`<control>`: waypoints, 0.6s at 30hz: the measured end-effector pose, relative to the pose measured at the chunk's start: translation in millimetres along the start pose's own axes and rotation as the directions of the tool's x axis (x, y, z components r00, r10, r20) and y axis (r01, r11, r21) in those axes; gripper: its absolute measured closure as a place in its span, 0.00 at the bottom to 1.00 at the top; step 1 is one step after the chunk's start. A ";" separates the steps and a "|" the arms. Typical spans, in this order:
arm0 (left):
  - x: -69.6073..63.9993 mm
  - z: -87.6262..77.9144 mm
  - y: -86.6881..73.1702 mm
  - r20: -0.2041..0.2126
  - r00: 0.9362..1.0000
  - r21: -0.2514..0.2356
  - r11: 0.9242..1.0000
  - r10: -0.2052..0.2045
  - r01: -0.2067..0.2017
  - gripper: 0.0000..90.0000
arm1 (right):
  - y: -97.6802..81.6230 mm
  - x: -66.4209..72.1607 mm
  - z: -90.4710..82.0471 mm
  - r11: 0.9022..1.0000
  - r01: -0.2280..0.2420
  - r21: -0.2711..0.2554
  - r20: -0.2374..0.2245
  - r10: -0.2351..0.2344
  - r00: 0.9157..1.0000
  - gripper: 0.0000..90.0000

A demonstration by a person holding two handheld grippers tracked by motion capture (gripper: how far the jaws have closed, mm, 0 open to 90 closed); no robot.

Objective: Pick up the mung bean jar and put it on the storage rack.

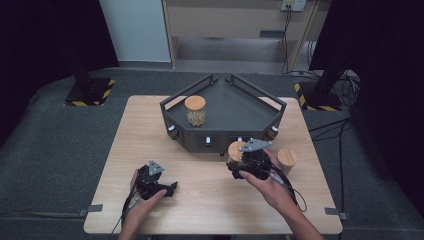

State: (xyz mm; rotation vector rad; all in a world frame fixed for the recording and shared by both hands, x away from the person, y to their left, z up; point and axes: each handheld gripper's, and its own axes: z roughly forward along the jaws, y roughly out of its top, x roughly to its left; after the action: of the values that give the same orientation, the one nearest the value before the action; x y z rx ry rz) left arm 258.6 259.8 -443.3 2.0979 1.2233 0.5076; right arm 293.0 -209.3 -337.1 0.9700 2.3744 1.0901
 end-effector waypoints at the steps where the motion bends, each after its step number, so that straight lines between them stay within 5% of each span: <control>1: 0.0 0.0 0.0 0.000 1.000 0.000 1.000 0.000 0.000 0.00 | 2.6 -0.3 -0.5 1.000 0.000 0.000 0.001 0.000 1.000 0.28; 18: 0.0 0.0 0.0 0.000 1.000 0.000 1.000 0.000 0.000 0.00 | 28.8 -3.9 -3.3 0.999 -0.044 0.002 0.027 0.044 0.999 0.28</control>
State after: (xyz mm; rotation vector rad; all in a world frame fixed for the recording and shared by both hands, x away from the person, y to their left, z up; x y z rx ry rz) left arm 258.6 259.8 -443.3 2.0982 1.2228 0.5077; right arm 306.5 -200.3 -312.8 1.0358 2.3439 1.0839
